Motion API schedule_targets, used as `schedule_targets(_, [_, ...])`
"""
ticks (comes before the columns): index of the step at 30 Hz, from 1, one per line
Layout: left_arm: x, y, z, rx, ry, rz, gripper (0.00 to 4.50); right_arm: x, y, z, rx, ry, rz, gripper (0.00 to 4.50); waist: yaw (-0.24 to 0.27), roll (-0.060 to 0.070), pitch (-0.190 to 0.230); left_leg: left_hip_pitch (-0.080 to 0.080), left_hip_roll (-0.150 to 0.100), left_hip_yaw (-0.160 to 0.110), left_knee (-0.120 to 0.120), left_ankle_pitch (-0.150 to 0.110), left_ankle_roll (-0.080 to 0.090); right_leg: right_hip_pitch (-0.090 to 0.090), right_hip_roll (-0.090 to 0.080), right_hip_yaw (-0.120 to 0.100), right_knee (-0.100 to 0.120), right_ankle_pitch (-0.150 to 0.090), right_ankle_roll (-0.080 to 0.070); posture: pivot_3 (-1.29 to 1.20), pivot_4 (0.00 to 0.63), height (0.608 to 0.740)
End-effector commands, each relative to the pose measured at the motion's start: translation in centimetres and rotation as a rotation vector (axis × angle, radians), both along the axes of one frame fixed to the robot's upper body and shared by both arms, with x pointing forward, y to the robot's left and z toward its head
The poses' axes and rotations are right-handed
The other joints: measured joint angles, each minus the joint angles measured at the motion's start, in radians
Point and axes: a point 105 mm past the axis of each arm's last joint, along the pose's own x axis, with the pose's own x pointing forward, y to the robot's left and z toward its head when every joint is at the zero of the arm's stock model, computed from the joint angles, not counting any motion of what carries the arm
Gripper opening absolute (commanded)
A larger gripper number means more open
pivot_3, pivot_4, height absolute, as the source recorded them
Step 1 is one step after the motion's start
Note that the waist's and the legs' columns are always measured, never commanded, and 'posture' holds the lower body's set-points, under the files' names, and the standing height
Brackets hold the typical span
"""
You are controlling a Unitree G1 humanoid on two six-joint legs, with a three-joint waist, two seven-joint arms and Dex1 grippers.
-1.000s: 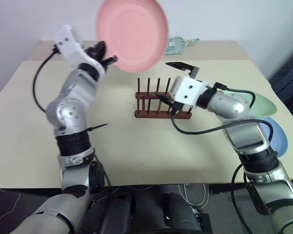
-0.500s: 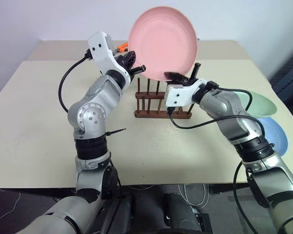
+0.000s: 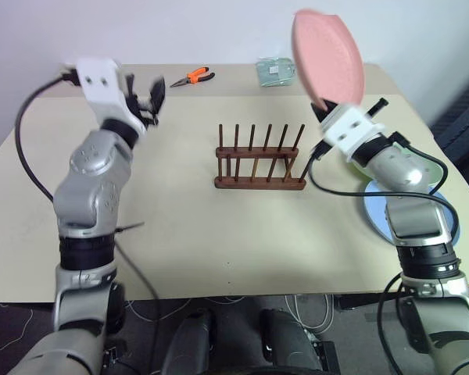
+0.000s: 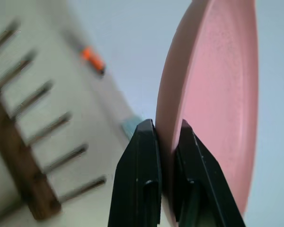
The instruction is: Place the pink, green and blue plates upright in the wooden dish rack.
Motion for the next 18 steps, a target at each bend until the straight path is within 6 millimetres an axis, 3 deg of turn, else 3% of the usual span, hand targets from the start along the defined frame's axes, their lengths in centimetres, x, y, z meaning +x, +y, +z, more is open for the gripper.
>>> schedule_targets(1, [-3.3, -4.3, -2.2, 0.095, 0.001, -0.312, 2.99, -3.3, 1.1, 1.6, 0.343, 0.108, 0.256, 0.0, 0.001, 0.0, 0.0, 0.0, 0.0, 0.0, 0.0, 0.0, 0.0, -0.001, -0.001, 0.0, 0.0, 0.0, 0.0, 0.0, 0.15, 0.738])
schedule_targets(4, [-5.8, -6.2, -4.4, 0.094, 0.086, -0.509, 2.99, -4.0, 1.1, 0.8, 0.515, 0.217, 0.311, 0.0, 0.003, 0.0, 0.001, -0.002, 0.0, -0.002, 0.0, -0.001, 0.0, -0.001, -0.007, -0.001, -0.001, -0.002, -0.004, 0.0, 0.15, 0.738])
schedule_targets(8, [-7.5, -7.5, -5.7, 0.102, 0.149, -0.63, 2.99, -4.1, 1.1, 0.1, 0.576, 0.281, 0.311, 0.0, 0.002, 0.002, 0.0, -0.007, -0.001, 0.0, 0.0, -0.002, -0.002, -0.008, -0.009, 0.001, 0.0, -0.001, -0.007, 0.0, 0.15, 0.738])
schedule_targets(18, [-8.5, -8.5, -7.0, 0.13, 0.199, -0.688, 2.99, -3.5, 0.9, -3.1, 0.589, 0.443, 0.287, 0.0, 0.001, 0.004, 0.0, -0.007, -0.001, 0.003, -0.001, 0.0, 0.001, -0.011, -0.006, 0.001, 0.001, -0.001, -0.007, 0.0, 0.15, 0.738])
